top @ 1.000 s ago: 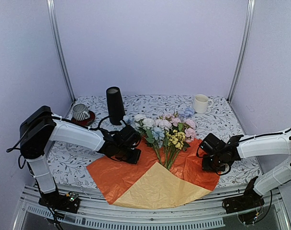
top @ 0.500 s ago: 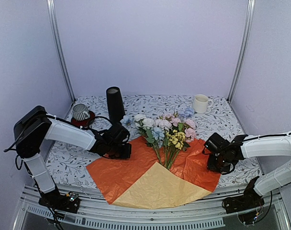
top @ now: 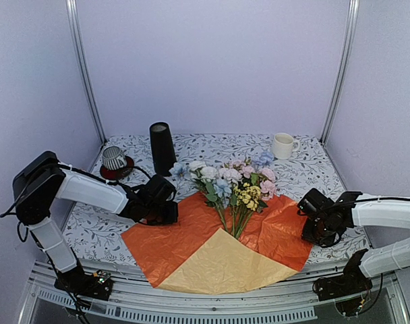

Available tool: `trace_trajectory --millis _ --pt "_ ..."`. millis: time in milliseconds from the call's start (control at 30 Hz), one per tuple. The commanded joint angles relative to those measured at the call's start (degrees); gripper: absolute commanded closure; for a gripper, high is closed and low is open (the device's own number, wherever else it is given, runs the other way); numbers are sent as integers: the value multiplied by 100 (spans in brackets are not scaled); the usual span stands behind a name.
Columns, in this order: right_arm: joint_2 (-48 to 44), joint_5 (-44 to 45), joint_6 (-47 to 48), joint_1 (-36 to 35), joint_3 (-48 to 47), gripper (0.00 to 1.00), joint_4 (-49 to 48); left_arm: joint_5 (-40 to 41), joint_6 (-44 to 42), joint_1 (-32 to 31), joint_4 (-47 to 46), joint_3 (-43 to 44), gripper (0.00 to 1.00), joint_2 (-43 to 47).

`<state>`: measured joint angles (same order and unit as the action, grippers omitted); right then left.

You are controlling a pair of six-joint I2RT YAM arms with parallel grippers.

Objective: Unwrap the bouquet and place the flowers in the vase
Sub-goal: Adjust the 1/4-folded wrapping paper with the folded wrapping paper.

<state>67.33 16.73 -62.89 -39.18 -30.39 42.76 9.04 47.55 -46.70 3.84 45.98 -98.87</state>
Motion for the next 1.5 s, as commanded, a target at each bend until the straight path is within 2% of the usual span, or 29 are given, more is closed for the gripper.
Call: trace_trajectory --millis 0,200,333,400,467,533,633,733,767,900,1100,1133,1200,1300,1367,1467 --pt "-255 234 17 51 -296 96 226 67 46 82 590 -246 100 51" --pt "-533 -568 1425 30 -881 90 -474 -452 -627 -81 316 117 100 132" --pt "-291 -698 1605 -331 -1370 88 -547 -625 -876 -217 341 476 100 41" --pt "-3 -525 1567 -570 -1665 83 -387 -674 -947 -270 357 630 100 -39" --pt "308 -250 1532 -718 -1950 71 -106 -691 -1010 -310 391 761 100 -110" --pt "472 1 1544 -741 -2111 63 125 -677 -1064 -323 455 874 100 -185" --pt "353 105 1788 -733 -2222 50 261 -620 -1128 -331 520 981 100 -254" --pt "6 115 2117 -732 -2310 8 409 -586 -1213 -323 551 1115 100 -362" --pt "-114 153 2128 -735 -2338 0 518 -569 -1237 -324 579 1177 100 -414" --pt "-561 235 2125 -622 -2444 1 1112 -533 -1277 -315 695 1420 100 -672" --pt "-955 562 1733 -374 -2454 1 1850 -320 -1275 -258 981 1705 94 -980" --pt "-999 604 1681 -324 -2434 1 1838 -261 -1248 -236 1044 1724 90 -976" --pt "-1039 667 1630 -138 -2382 1 1765 -236 -1293 -190 1038 1660 74 -877" --pt "-992 351 1956 243 -2264 1 1362 -185 -1489 -87 994 1488 55 -561" --pt "-919 169 2187 361 -2254 1 1188 -190 -1691 38 997 1402 47 -379" --pt "-943 114 2246 453 -2230 1 1126 -412 -2062 320 974 1273 42 -190"
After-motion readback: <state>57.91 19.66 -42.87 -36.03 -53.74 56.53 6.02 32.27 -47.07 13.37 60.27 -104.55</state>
